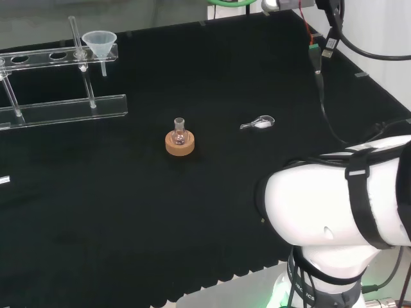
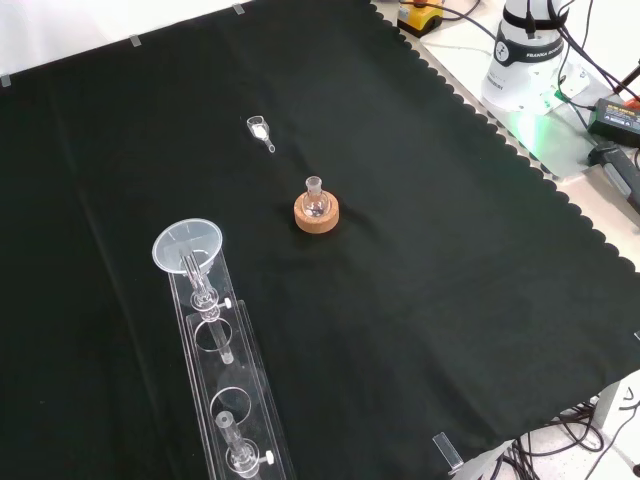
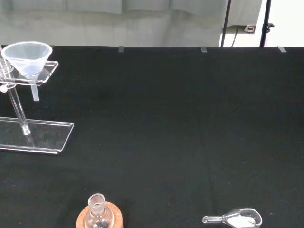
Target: Pick up the funnel from the transparent funnel stand.
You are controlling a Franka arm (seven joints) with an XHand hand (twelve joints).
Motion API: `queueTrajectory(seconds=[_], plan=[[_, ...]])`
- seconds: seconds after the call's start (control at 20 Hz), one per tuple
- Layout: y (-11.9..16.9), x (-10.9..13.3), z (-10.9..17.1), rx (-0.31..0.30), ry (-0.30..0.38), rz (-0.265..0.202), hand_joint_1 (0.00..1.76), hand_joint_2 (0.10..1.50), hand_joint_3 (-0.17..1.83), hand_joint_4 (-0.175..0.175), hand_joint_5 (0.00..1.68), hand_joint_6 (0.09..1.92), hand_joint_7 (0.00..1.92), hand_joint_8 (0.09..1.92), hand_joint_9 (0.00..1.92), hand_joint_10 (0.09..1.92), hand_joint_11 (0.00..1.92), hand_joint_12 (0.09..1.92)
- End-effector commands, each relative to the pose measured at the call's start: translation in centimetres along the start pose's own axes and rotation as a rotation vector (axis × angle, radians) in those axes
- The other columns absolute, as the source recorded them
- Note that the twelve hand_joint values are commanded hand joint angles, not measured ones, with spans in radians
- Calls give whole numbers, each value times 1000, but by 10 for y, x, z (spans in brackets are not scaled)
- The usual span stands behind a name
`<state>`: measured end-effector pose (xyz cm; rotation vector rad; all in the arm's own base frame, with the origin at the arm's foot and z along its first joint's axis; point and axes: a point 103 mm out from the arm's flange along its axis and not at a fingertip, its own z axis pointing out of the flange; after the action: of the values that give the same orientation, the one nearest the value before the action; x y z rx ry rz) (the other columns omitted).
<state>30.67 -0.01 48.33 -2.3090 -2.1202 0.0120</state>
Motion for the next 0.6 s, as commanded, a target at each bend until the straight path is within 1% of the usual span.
queueTrajectory(seconds=[0.05, 0.2, 0.3, 0.35, 0.5, 0.6], plan=[[3, -5, 2, -10, 0, 0, 0, 745, 498, -37, 0, 87, 0, 87, 0, 87, 0, 588], [10, -18, 6, -12, 38, 2, 0, 812, 362, -35, 0, 87, 0, 87, 0, 87, 0, 506], [16, -26, 9, -7, 55, 6, 0, 832, 315, -31, 0, 87, 0, 87, 0, 87, 0, 443], [18, -27, 11, -10, 68, 1, 0, 839, 295, -28, 0, 87, 0, 87, 0, 87, 0, 387], [25, -30, 18, -55, 134, -33, 0, 842, 239, -18, 0, 87, 0, 87, 0, 87, 0, 114], [33, -30, 27, -93, 185, -66, 0, 826, 217, -10, 0, 87, 0, 87, 0, 87, 0, 87]])
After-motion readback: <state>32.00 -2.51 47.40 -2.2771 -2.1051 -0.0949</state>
